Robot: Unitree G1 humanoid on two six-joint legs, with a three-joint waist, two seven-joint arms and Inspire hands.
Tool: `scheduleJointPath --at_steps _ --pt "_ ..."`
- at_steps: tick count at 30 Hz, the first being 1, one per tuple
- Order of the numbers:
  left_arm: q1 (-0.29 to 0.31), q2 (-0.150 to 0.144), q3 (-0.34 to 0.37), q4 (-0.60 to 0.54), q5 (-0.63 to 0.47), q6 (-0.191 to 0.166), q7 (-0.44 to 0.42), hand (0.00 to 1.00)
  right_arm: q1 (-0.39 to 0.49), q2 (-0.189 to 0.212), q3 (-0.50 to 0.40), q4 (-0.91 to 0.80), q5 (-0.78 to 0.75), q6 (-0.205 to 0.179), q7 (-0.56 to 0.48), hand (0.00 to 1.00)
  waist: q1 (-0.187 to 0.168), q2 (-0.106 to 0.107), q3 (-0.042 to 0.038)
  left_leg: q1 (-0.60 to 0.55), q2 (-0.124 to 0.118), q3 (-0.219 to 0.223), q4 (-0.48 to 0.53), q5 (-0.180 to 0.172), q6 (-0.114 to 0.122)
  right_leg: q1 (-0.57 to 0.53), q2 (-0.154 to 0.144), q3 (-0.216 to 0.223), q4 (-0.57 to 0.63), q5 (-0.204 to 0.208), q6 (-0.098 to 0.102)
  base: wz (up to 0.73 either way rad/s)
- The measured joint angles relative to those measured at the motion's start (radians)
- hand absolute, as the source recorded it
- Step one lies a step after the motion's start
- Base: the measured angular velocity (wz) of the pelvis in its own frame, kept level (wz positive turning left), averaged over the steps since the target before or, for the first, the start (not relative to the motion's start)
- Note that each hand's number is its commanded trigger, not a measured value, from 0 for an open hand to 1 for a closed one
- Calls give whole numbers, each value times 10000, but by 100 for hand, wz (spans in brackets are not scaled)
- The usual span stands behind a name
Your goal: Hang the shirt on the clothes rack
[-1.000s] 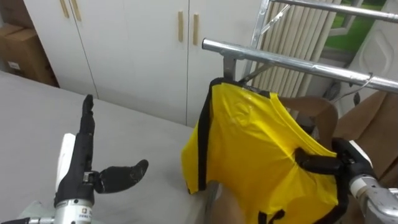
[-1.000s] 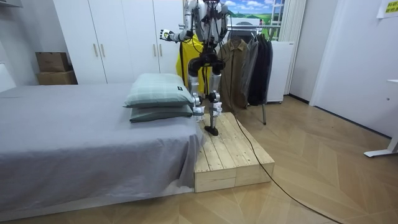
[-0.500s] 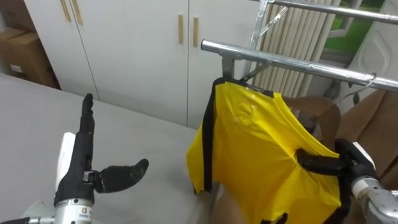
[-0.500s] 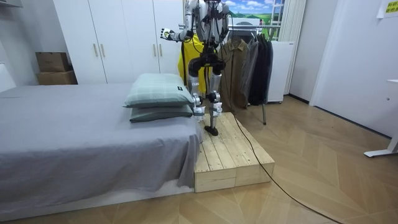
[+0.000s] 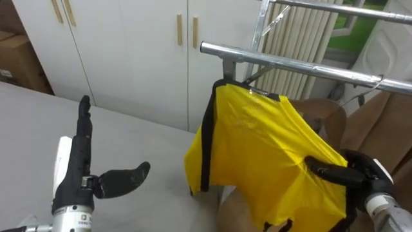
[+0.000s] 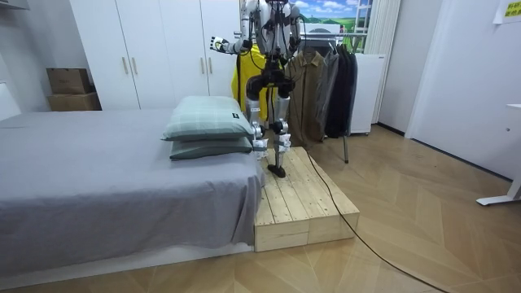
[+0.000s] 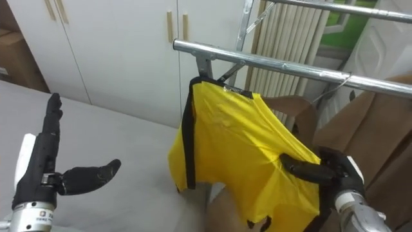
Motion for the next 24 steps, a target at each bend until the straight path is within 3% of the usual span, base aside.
scheduleJointPath --at_steps 7,17,24 --pt "0 -1 -10 1 -10 -101 270 0 519 100 -35 -994 1776 -1 -177 0 -100 285 -26 -61 -20 -37 52 -4 -2 8 9 187 70 10 -9 -6" --pt "12 -1 8 2 -52 -184 275 0 651 107 -94 -1167 2150 0 -65 0 -202 376 -16 -50 -11 -28 31 -13 -5 -6 17 179 66 11 -7 0" --pt "186 0 149 3 -63 -184 410 0 963 179 -724 -1173 2946 -6 304 0 -339 507 -53 -56 0 3 5 -19 -11 -22 27 191 64 12 -5 -1"
